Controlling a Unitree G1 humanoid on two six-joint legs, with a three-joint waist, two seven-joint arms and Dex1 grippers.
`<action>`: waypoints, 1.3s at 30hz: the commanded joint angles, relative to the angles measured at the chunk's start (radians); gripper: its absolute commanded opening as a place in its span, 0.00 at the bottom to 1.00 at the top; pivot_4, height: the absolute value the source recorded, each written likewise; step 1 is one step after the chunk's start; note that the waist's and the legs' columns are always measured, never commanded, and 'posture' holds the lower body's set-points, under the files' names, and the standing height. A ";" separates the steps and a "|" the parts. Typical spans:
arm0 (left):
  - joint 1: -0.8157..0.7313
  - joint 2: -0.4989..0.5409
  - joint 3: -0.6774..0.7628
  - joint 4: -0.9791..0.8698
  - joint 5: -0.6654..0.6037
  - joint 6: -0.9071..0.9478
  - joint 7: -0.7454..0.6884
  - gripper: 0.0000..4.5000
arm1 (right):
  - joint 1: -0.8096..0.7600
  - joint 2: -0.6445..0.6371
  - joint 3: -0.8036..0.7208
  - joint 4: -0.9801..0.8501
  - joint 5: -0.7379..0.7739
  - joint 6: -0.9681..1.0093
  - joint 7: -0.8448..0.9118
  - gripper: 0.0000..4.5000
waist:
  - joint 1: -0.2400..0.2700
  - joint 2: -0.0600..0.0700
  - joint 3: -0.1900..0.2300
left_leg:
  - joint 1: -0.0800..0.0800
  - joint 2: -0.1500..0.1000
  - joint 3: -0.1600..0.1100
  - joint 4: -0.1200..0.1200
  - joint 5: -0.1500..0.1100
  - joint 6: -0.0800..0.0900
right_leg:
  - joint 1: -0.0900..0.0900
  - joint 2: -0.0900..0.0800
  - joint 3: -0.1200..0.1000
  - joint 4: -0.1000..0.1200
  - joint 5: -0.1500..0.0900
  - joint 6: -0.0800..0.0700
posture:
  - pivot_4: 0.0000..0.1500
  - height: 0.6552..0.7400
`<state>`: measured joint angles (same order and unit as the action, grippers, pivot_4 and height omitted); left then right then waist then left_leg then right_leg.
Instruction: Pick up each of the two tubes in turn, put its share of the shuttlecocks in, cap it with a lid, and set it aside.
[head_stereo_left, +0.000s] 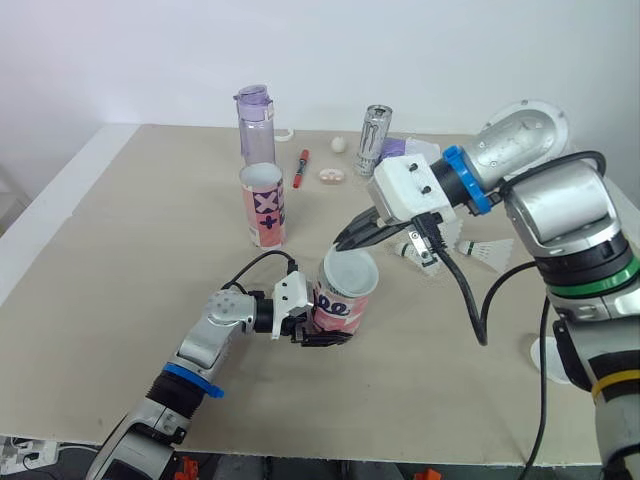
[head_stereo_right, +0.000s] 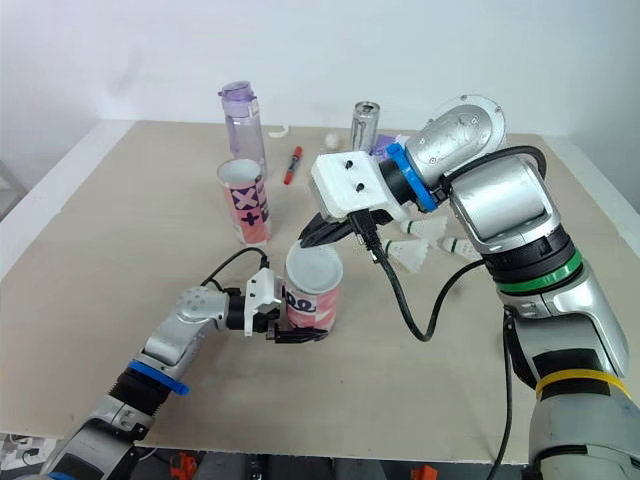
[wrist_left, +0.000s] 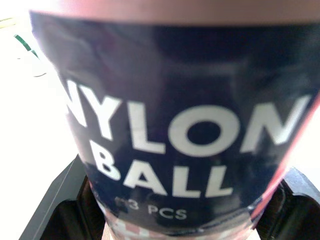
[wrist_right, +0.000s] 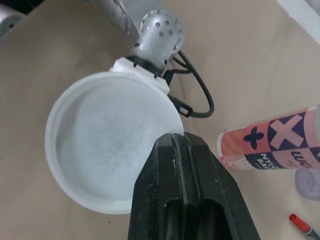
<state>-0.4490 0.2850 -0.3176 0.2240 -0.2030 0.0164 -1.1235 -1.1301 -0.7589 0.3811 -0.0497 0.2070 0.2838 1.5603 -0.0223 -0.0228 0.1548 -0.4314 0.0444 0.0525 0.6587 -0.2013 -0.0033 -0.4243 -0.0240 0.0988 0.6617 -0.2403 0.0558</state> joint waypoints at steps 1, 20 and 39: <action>0.024 0.022 -0.013 0.057 0.042 0.045 0.023 0.75 | -0.002 -0.005 -0.009 -0.002 -0.023 -0.042 0.019 0.02 | 0.000 0.000 0.000 | 0.000 0.000 0.000 0.000 0.000 0.000 | 0.000 0.000 0.000 0.000 0.000 0.000 | 1.00 1.00; 0.035 0.021 -0.009 0.051 0.041 0.053 0.036 0.75 | 0.022 0.020 0.004 -0.005 -0.044 -0.096 0.038 0.02 | 0.000 0.000 0.000 | 0.000 0.000 0.000 -0.002 0.000 0.000 | 0.001 0.000 0.000 -0.004 0.000 -0.001 | 1.00 1.00; 0.040 0.027 0.005 0.035 0.031 0.069 0.044 0.75 | 0.042 -0.019 -0.188 -0.077 0.193 0.337 -0.056 0.67 | 0.000 0.000 0.000 | 0.000 0.001 0.000 -0.005 0.000 0.000 | 0.002 0.000 0.000 -0.008 0.004 -0.007 | 1.00 1.00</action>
<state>-0.4341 0.2871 -0.3147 0.2013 -0.2067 0.0310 -1.1151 -1.0965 -0.7643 0.2275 -0.0632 0.3435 0.5552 1.5059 -0.0227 -0.0229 0.1548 -0.4313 0.0459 0.0522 0.6532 -0.2013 -0.0033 -0.4226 -0.0237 0.0988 0.6531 -0.2360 0.0493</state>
